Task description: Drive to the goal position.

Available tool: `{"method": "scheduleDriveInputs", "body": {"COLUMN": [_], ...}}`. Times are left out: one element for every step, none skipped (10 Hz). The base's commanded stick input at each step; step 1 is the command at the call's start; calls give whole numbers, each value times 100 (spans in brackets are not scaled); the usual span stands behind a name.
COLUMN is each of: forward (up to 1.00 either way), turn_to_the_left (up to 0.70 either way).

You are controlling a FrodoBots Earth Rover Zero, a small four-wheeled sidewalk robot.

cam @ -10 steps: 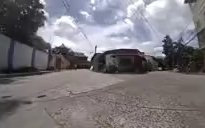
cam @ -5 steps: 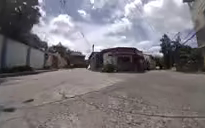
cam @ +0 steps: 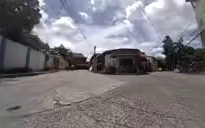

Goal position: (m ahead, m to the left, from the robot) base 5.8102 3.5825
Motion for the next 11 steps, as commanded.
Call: {"method": "scheduleDriveInputs", "body": {"forward": [70, 70, 70, 70, 70, 70, 70, 70, 70, 70, 70], "turn_to_the_left": [0, 0, 0, 0, 0, 0, 0, 0, 0, 0, 0]}}
